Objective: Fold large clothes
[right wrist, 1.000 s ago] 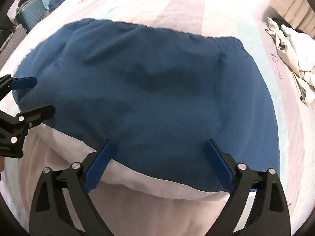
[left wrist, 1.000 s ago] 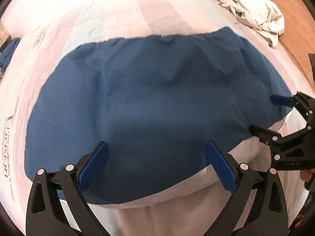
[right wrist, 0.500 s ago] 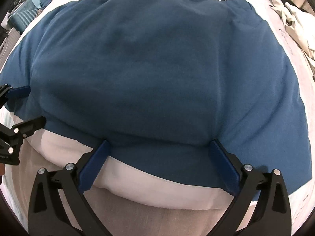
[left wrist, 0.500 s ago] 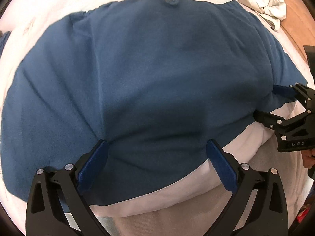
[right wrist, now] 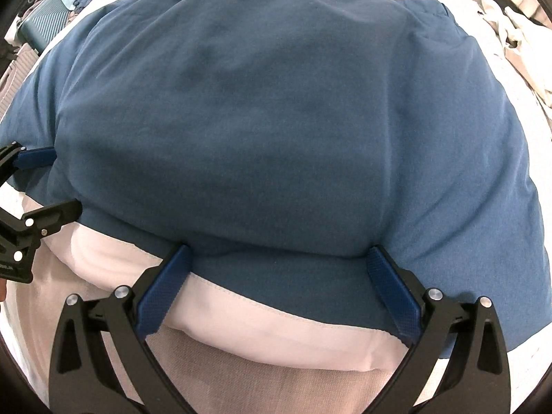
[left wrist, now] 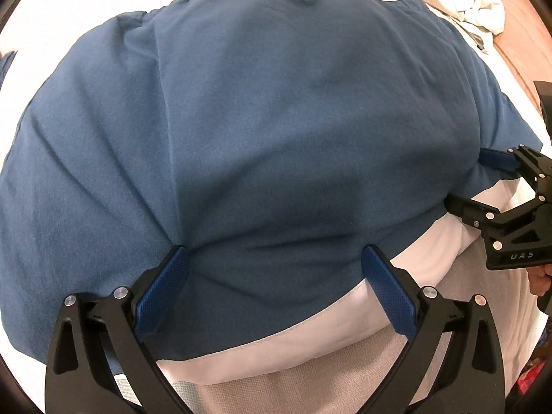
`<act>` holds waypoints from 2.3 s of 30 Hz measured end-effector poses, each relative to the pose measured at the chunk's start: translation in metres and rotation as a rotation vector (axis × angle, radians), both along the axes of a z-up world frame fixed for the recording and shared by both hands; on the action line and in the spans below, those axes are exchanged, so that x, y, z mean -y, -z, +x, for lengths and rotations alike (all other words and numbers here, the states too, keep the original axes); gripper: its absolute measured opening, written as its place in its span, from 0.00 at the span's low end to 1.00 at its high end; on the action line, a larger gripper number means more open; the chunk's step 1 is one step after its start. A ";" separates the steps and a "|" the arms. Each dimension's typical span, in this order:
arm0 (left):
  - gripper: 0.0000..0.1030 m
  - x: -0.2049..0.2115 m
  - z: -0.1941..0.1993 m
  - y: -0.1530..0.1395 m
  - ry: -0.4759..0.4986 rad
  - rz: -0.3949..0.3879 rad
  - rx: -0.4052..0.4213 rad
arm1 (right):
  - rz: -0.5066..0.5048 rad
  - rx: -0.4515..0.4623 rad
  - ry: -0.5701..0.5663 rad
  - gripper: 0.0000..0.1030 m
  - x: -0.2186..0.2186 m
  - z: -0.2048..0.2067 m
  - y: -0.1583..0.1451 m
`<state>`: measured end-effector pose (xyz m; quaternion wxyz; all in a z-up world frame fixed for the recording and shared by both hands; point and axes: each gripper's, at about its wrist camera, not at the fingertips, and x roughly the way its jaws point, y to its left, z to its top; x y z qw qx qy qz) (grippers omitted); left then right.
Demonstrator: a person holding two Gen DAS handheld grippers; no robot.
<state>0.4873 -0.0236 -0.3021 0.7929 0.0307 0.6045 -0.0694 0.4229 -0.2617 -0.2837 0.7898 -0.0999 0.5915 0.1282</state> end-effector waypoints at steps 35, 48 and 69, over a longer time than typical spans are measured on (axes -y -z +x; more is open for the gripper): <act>0.95 0.094 0.102 -0.049 0.022 0.100 0.138 | 0.125 0.043 0.570 0.93 0.139 -0.039 -0.054; 0.95 0.084 0.107 -0.001 -0.040 0.052 0.003 | 0.375 -0.002 0.705 0.94 0.157 -0.041 -0.027; 0.95 0.063 0.107 0.009 -0.035 0.004 -0.004 | 0.793 -0.110 0.815 0.43 0.178 -0.027 -0.010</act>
